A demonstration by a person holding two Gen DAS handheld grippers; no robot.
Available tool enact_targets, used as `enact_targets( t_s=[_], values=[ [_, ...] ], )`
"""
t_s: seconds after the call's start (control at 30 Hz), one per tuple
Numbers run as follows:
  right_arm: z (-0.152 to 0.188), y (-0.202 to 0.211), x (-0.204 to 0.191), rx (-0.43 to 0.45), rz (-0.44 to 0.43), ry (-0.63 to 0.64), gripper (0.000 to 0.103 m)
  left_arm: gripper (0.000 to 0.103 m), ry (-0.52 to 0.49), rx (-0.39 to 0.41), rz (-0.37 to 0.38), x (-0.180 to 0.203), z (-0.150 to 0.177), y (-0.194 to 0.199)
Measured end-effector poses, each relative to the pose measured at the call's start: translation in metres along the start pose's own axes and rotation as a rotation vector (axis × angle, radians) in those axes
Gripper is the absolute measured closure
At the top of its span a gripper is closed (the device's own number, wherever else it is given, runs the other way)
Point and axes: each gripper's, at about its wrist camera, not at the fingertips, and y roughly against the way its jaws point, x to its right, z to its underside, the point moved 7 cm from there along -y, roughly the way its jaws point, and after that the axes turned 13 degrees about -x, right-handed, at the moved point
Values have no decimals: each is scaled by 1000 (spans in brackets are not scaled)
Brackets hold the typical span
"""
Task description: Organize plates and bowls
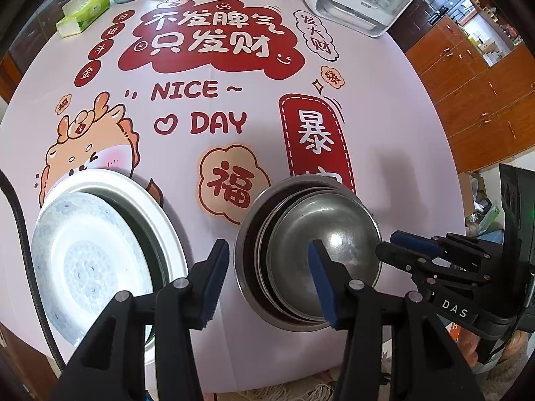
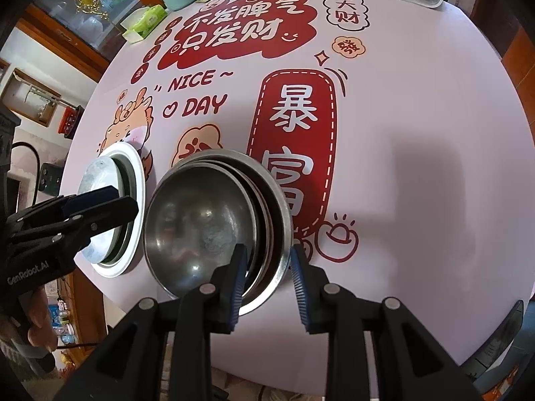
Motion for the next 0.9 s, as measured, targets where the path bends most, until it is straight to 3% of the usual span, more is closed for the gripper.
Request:
enact_targets(
  t_s=[0.17,0.3,0.4,0.53,0.6,0.67,0.9],
  values=[
    [2,12,-4,29,-27,23,76,41,-19,19,13,5,-3,8],
    [2,23,-10,60,-22,46,76,26,-25,44,16,9,-4,17],
    [3,30,-14,88,1,65,76,24,-34,57,12,11,-5,21],
    [6,37,-20,114,-51,84,74,22,-32,50,16,9,-3,19],
    [7,37,-20,120,-66,83,56,22,-25,42,22,7,-1,15],
    [8,37,-19,126,-64,83,51,22,-19,36,24,5,0,13],
    [10,22,-10,90,-29,58,51,22,2,6,34,-4,3,-3]
  ],
)
